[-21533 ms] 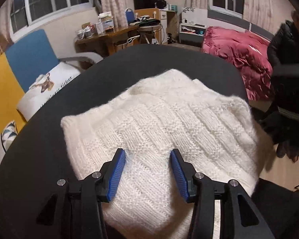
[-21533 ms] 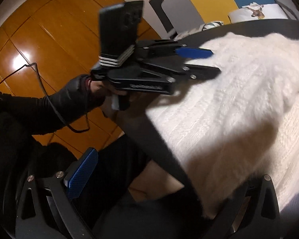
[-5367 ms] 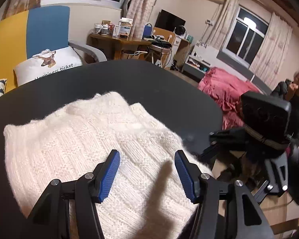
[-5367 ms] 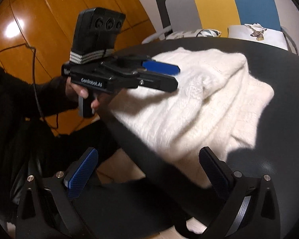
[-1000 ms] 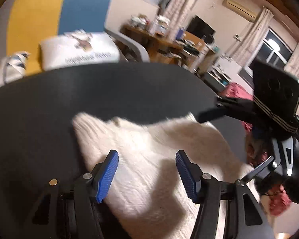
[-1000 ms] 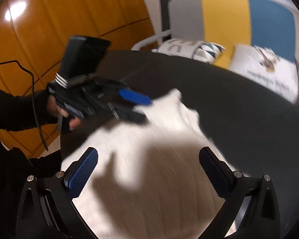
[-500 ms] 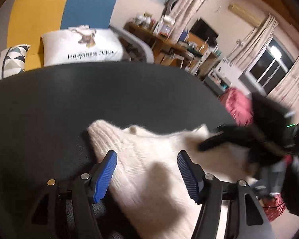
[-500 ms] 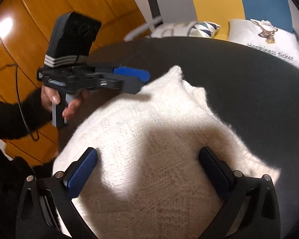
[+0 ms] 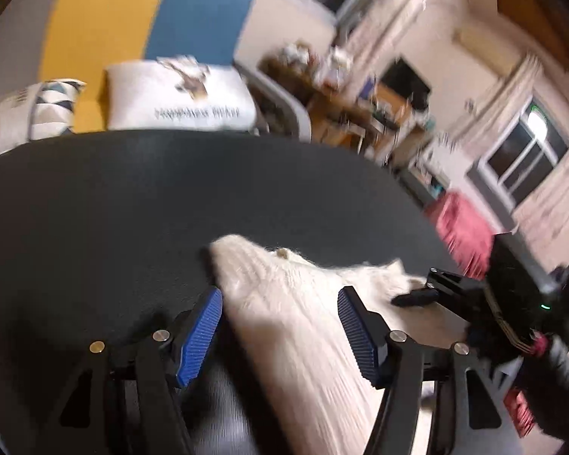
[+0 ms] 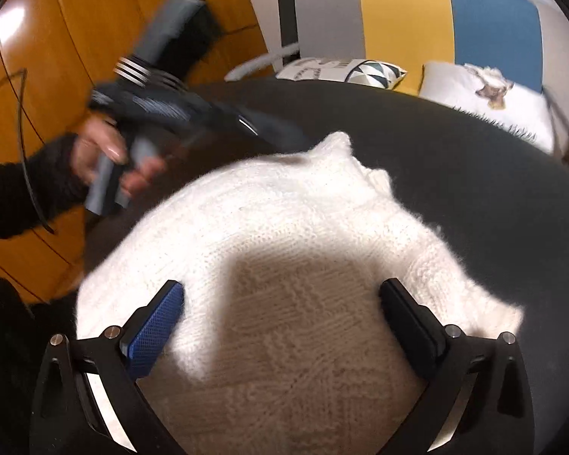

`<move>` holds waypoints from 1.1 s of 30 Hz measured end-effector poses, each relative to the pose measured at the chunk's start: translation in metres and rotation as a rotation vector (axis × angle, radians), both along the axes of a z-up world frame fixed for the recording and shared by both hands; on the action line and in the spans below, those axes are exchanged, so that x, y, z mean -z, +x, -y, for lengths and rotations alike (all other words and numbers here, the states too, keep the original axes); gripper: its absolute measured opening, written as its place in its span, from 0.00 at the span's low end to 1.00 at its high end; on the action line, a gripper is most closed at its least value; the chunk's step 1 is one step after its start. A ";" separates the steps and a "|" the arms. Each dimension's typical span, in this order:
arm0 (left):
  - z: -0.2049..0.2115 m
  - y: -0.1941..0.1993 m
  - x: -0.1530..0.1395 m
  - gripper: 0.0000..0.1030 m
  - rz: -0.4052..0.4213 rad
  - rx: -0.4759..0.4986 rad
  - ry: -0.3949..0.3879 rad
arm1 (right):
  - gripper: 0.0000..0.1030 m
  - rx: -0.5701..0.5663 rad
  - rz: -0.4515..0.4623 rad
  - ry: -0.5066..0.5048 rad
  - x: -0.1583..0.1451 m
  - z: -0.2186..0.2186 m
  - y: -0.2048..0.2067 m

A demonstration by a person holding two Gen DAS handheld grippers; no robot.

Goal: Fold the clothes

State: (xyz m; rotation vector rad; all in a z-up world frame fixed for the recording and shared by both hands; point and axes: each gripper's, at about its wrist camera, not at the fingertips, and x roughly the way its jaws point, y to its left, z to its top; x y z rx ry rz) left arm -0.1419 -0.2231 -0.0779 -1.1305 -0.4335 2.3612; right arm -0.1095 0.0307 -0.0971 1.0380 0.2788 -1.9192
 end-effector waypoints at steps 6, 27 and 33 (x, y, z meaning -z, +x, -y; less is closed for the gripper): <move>-0.009 0.080 -0.016 0.63 -0.106 0.076 0.083 | 1.00 0.010 -0.097 0.007 -0.046 0.009 0.051; -0.080 0.165 0.045 0.62 -0.004 0.152 -0.051 | 1.00 0.226 -0.234 0.178 -0.006 -0.017 0.108; -0.086 0.175 0.031 0.62 -0.097 0.106 -0.114 | 1.00 0.373 -0.148 0.061 0.033 -0.051 0.101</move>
